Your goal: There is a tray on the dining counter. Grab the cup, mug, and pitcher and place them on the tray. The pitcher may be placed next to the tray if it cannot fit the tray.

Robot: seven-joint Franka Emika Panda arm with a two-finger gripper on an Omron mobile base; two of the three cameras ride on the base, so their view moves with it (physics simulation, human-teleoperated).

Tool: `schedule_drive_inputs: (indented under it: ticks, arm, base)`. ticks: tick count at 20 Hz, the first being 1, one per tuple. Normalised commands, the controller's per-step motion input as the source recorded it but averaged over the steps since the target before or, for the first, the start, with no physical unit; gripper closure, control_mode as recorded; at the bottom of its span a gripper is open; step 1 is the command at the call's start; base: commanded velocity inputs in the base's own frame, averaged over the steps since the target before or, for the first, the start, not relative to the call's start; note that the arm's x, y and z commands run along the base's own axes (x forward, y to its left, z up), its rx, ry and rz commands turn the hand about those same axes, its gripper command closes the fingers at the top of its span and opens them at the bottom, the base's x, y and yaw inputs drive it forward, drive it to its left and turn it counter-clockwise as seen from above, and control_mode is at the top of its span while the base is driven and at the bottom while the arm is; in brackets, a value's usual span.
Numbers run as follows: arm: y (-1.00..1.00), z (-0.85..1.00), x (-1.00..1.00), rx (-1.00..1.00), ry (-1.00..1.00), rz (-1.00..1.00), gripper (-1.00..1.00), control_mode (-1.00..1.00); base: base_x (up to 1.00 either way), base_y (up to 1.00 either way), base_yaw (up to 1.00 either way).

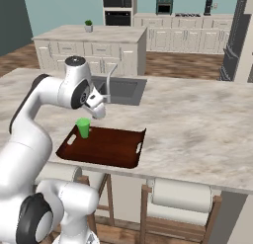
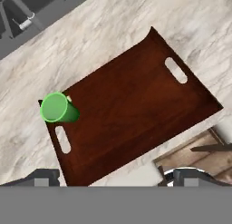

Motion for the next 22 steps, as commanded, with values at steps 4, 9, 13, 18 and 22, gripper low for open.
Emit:
schedule_drive_inputs:
  ticks: [4,9,13,18,22]
  arm:
    - [-0.19,0.24,-0.44,-0.17,-0.02,0.21,-1.0,-1.0]
    - [-0.01,0.44,-0.49,-0.16,0.0,0.15,-1.0,-1.0]
    - [0.0,0.59,-0.45,-0.13,0.0,0.08,-1.0,-1.0]
    - [0.01,0.51,-0.44,-0.11,0.0,0.06,-1.0,-1.0]
    - [-0.01,0.24,-0.69,-0.01,-0.07,0.11,-1.0,-1.0]
  base:
    - [0.0,0.0,0.0]
    - [0.0,0.0,0.0]
    - [0.0,0.0,0.0]
    - [0.0,0.0,0.0]
    - [0.0,0.0,0.0]
